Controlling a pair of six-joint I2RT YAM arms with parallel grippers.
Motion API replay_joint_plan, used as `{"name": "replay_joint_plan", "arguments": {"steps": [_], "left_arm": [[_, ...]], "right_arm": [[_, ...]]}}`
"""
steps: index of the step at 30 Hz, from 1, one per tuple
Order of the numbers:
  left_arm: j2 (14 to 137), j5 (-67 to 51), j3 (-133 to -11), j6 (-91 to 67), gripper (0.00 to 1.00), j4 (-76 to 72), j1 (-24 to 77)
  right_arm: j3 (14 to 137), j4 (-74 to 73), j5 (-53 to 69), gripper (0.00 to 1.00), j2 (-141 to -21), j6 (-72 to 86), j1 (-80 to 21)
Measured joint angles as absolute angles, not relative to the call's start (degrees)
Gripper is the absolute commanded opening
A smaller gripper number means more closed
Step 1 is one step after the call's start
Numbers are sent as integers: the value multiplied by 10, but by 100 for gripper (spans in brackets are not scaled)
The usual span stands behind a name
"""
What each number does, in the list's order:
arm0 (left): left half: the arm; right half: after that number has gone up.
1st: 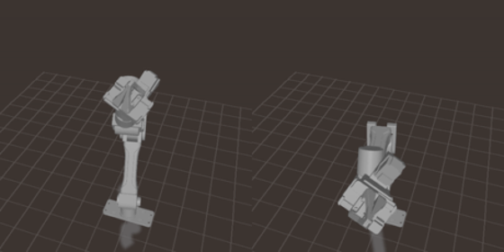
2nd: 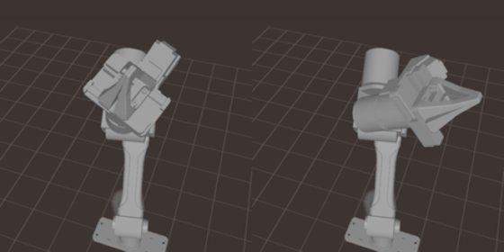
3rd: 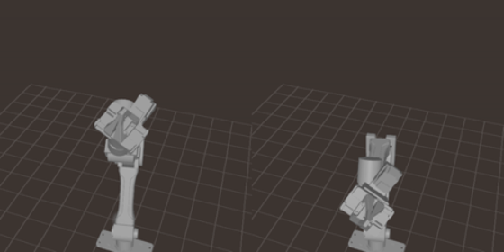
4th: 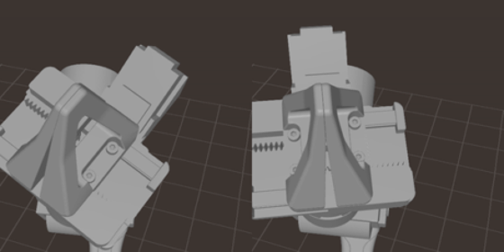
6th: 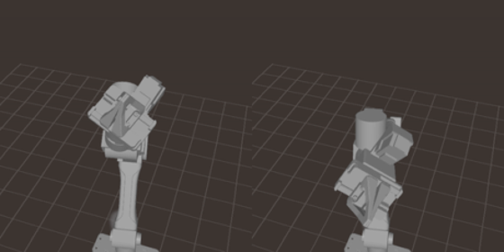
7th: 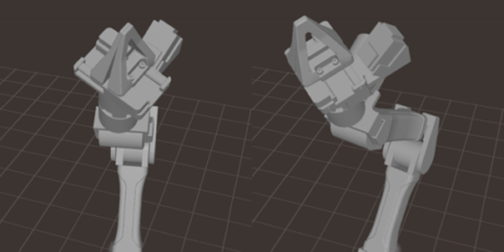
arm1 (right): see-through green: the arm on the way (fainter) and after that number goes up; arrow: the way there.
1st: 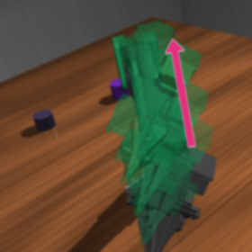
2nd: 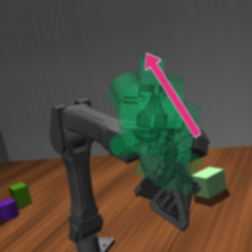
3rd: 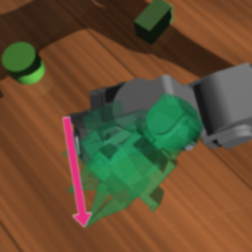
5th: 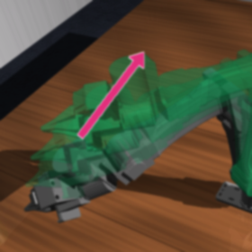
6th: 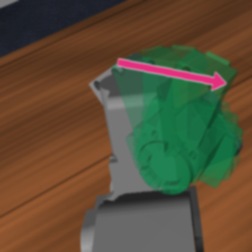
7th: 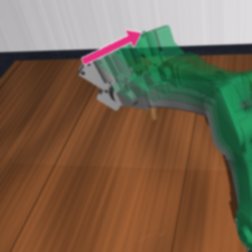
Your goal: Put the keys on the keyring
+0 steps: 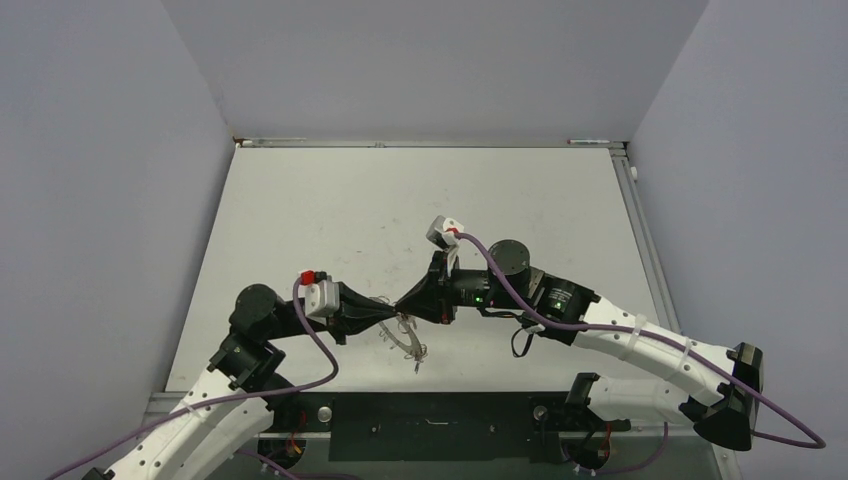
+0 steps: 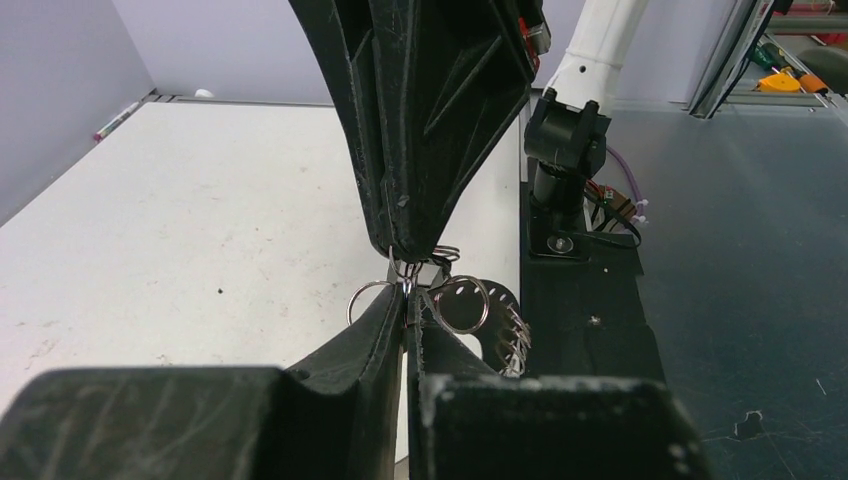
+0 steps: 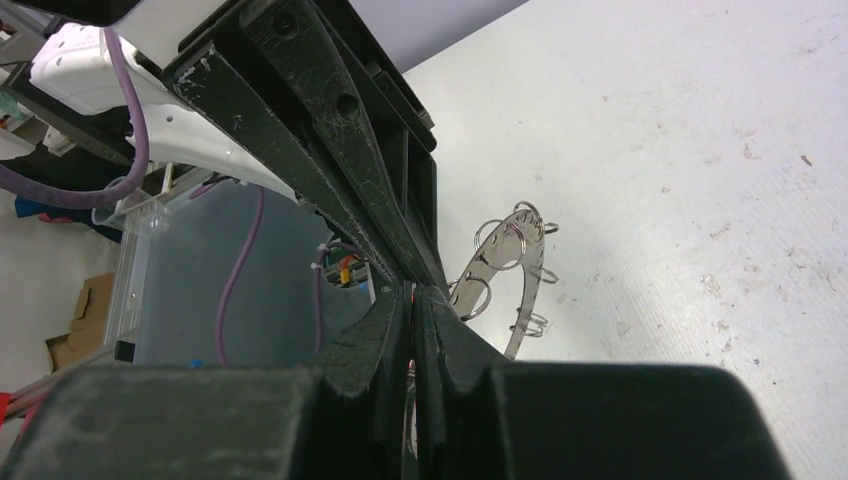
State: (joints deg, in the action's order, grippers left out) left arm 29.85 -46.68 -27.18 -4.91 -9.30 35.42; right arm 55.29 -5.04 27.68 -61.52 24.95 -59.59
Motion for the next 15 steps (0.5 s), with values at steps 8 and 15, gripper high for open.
{"name": "replay_joint_plan", "arguments": {"steps": [8,15], "left_arm": [[259,-434,-272,-36,0,-85,355],[234,-392,-272,-20,0,-74,355]], "right_arm": [[553,-24,263,5,-615,255,-597],[553,-21,229,5,-615,264,-597]]}}
